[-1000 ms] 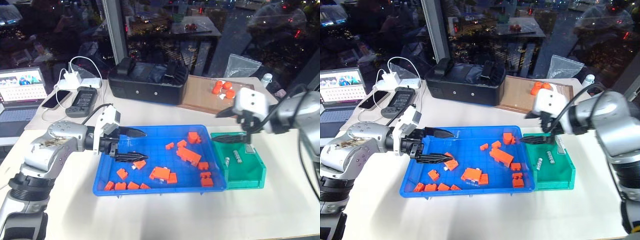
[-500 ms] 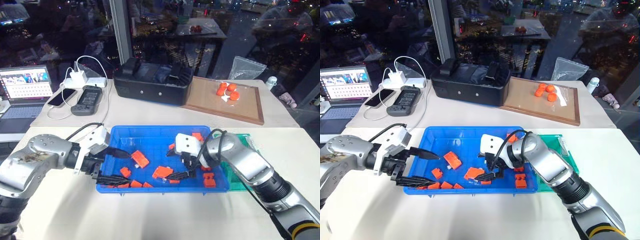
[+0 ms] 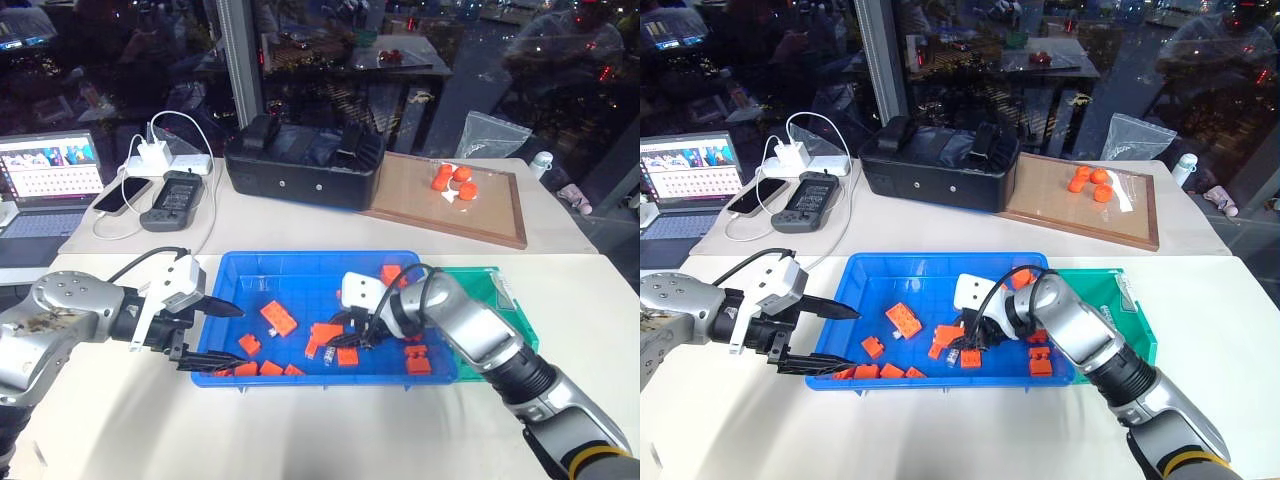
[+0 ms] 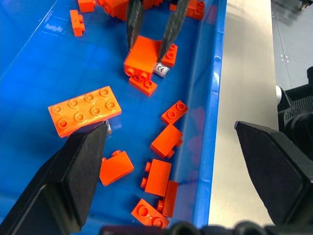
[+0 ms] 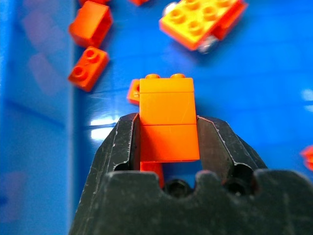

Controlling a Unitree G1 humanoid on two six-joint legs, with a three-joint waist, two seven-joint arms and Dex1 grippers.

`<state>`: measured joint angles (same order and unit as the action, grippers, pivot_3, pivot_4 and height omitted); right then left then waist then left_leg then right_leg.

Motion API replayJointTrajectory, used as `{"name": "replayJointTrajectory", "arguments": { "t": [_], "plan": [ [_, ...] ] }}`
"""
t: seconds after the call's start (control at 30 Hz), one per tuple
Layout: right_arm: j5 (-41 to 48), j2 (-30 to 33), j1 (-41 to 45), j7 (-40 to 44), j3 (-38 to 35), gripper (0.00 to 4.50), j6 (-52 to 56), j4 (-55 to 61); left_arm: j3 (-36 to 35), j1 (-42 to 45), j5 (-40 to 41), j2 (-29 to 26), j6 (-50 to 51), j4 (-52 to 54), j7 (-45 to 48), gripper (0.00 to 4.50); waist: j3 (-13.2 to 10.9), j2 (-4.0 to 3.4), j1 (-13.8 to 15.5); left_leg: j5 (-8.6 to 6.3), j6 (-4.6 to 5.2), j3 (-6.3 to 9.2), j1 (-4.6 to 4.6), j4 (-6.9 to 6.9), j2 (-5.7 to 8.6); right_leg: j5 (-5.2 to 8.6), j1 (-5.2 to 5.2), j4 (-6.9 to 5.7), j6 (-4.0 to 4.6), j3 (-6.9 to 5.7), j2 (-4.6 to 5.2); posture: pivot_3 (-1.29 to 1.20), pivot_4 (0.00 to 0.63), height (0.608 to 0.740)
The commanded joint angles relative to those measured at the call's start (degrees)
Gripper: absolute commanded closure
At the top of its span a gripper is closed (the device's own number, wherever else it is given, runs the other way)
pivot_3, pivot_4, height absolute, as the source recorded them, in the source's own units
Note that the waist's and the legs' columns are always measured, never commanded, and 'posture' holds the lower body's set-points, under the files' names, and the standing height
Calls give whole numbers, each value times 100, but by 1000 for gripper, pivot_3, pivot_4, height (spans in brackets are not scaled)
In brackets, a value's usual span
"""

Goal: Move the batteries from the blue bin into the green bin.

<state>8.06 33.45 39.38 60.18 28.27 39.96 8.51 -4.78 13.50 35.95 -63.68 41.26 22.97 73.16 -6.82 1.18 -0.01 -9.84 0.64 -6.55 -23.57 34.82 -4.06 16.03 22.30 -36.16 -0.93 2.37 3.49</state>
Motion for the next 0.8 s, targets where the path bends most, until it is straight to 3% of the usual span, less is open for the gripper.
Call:
{"name": "replayJointTrajectory", "arguments": {
  "t": [0.03,0.27,0.33,0.53,0.8],
  "plan": [
    [-119,1,329,-131,-356,3071,-326,-286,3,161,-27,6,-104,51,-21,0,0,0,-1,0,0,-1,1,0,0,0,0,0,0,0,0,0,150,735],
    [-768,-125,541,-649,-328,3071,-985,-1269,38,210,-38,29,-131,35,-13,0,0,0,-13,0,0,-3,-7,-2,1,-3,0,1,-5,1,0,0,150,735],
    [-697,-175,486,-591,-411,2054,-1004,-1177,73,240,-116,30,-213,5,-16,0,0,0,-25,0,0,-3,-11,-2,1,-10,3,1,-18,1,-1,0,150,735],
    [-469,-102,369,-311,-468,66,-503,-463,152,376,-181,33,-272,-128,64,0,0,0,-63,0,0,-1,-11,-4,-1,-10,2,-1,-19,1,-4,0,150,735],
    [-64,-180,-196,-230,-39,13,1021,931,343,600,-300,181,-402,-274,103,0,0,0,-53,0,0,0,-12,-2,-1,-10,1,-2,-18,0,-3,0,150,735]
  ]
}}
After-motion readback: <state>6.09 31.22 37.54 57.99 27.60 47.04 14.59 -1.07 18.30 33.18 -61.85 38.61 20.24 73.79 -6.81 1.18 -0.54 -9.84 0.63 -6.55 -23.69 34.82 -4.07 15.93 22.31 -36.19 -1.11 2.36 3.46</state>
